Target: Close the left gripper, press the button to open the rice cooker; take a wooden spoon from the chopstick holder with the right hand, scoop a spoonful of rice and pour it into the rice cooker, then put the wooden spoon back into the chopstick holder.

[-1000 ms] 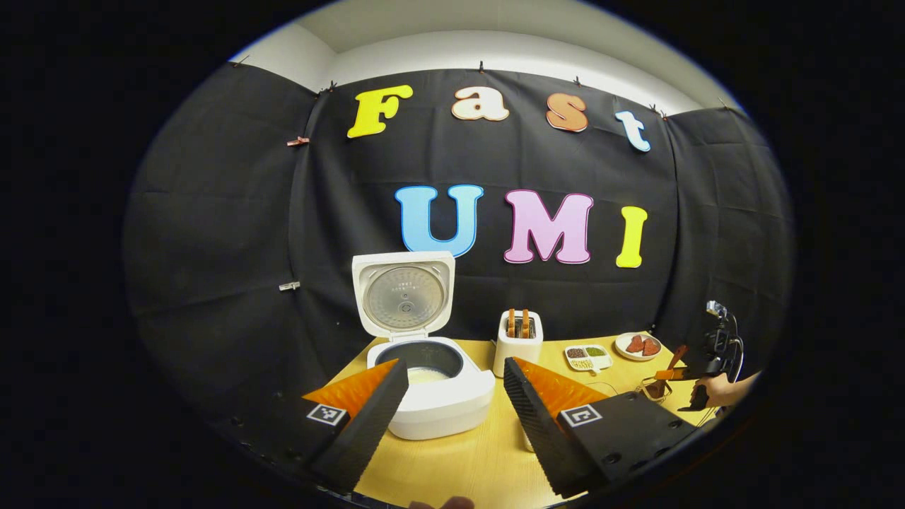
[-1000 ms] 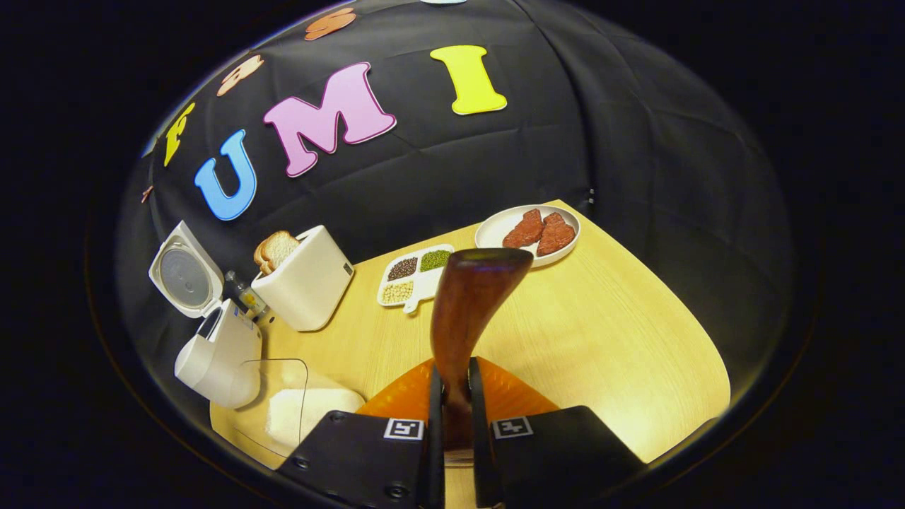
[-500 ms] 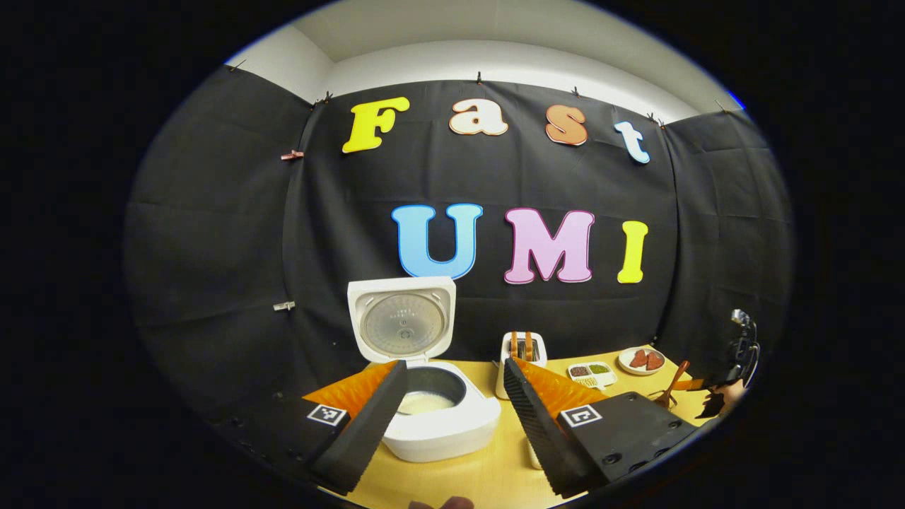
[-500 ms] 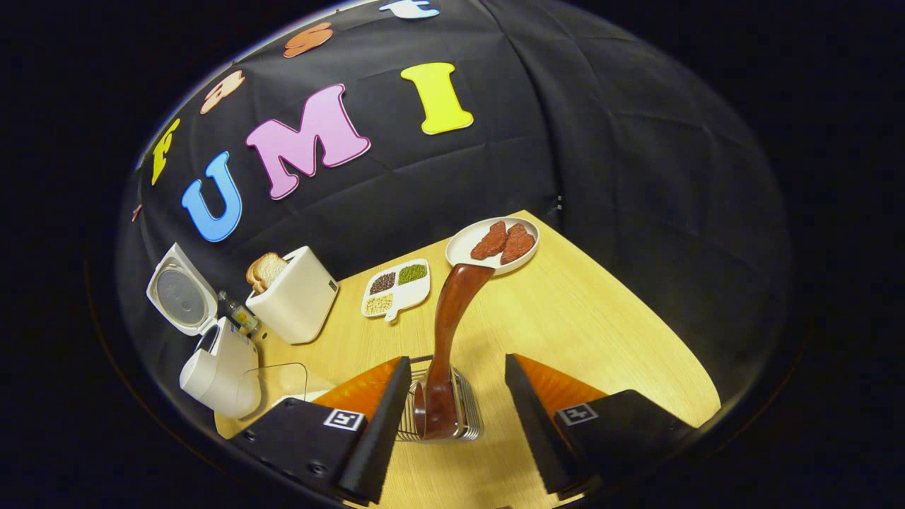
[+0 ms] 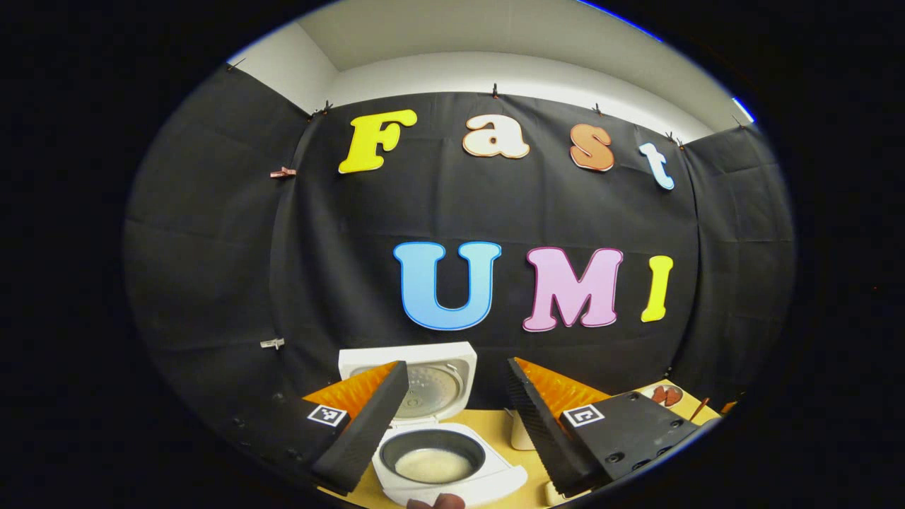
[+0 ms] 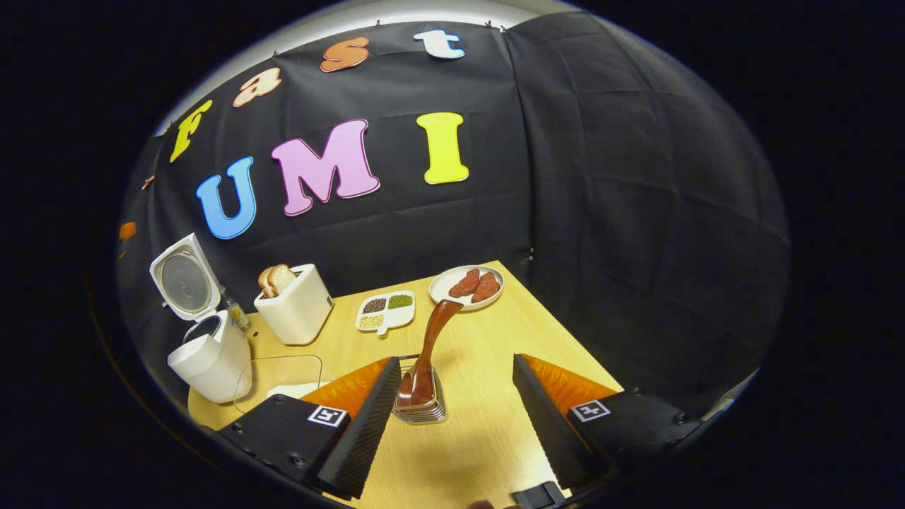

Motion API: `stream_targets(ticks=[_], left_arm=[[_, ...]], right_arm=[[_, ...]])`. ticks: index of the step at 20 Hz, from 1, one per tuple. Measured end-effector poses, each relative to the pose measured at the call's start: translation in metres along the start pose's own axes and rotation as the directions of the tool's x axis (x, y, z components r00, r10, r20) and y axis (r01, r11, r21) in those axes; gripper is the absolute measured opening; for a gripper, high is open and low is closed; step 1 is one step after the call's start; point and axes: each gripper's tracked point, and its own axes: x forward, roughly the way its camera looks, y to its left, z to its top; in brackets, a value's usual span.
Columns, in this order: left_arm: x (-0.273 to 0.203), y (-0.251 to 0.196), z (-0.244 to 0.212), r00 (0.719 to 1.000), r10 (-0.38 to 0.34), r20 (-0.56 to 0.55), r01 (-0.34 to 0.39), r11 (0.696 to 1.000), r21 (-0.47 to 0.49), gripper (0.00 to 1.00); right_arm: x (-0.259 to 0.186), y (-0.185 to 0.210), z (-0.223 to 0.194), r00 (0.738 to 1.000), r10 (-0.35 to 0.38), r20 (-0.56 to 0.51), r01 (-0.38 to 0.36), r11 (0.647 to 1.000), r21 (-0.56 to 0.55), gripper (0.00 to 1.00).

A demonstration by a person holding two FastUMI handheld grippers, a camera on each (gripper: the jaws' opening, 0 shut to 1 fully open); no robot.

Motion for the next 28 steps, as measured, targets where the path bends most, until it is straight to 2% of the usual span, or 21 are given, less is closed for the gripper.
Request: stream_targets(ticks=[2, 8, 12, 17, 20, 23, 28], left_arm=[[0.031, 0.016, 0.012, 0.999, 0.03, 0.015, -0.03, 1.0, 0.002, 0.95], [0.122, 0.042, 0.022, 0.999, 0.047, 0.013, -0.047, 0.998, -0.033, 0.95], [0.179, 0.054, -0.007, 0.998, 0.057, -0.027, -0.056, 0.998, 0.038, 0.95], [0.224, 0.074, -0.06, 0.989, 0.095, -0.116, -0.09, 0.995, 0.05, 0.95], [0.236, 0.085, -0.082, 0.982, 0.111, -0.153, -0.107, 0.994, 0.032, 0.94], [0.229, 0.087, -0.083, 0.978, 0.12, -0.168, -0.12, 0.993, 0.012, 0.97], [0.183, 0.066, -0.094, 0.971, 0.118, -0.209, -0.122, 0.992, -0.009, 0.99]], right_arm=[[-0.016, 0.003, 0.004, 1.0, -0.009, 0.017, 0.009, 1.0, -0.02, 0.98], [-0.055, 0.016, 0.002, 0.998, -0.051, 0.023, 0.051, 0.999, -0.006, 0.98], [-0.079, 0.027, -0.004, 0.997, -0.069, 0.018, 0.068, 0.997, 0.034, 0.98], [-0.105, 0.027, -0.022, 0.993, -0.12, 0.001, 0.119, 0.992, 0.049, 0.98], [-0.118, 0.029, -0.036, 0.99, -0.138, -0.024, 0.139, 0.989, 0.043, 0.99], [-0.122, 0.032, -0.042, 0.989, -0.144, -0.036, 0.146, 0.989, 0.036, 0.99], [-0.11, 0.044, -0.041, 0.994, -0.104, -0.043, 0.105, 0.994, 0.038, 0.99]])
